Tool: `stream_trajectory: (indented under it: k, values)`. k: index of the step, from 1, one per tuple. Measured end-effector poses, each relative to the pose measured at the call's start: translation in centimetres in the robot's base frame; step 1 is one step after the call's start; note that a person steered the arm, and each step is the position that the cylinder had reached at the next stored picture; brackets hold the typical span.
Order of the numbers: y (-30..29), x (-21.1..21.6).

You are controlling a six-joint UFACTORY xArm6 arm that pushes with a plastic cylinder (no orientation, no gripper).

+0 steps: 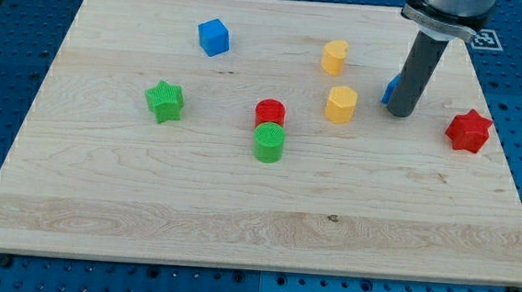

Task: Place the blue triangle right to the yellow heart

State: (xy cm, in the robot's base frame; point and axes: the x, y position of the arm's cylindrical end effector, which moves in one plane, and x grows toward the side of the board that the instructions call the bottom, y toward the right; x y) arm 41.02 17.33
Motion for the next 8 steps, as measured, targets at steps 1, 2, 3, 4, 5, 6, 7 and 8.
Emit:
stream_trajectory:
  k: [1, 2, 3, 4, 5, 6, 7, 8]
  values:
    - [-0.8, -1.2]
    - [-0.9, -1.5]
    - [-1.2, -3.0]
    - [-1.3, -3.3]
    - [0.3, -1.7]
    - [1.6, 0.2]
    - [1.6, -1.0]
    - [1.6, -3.1]
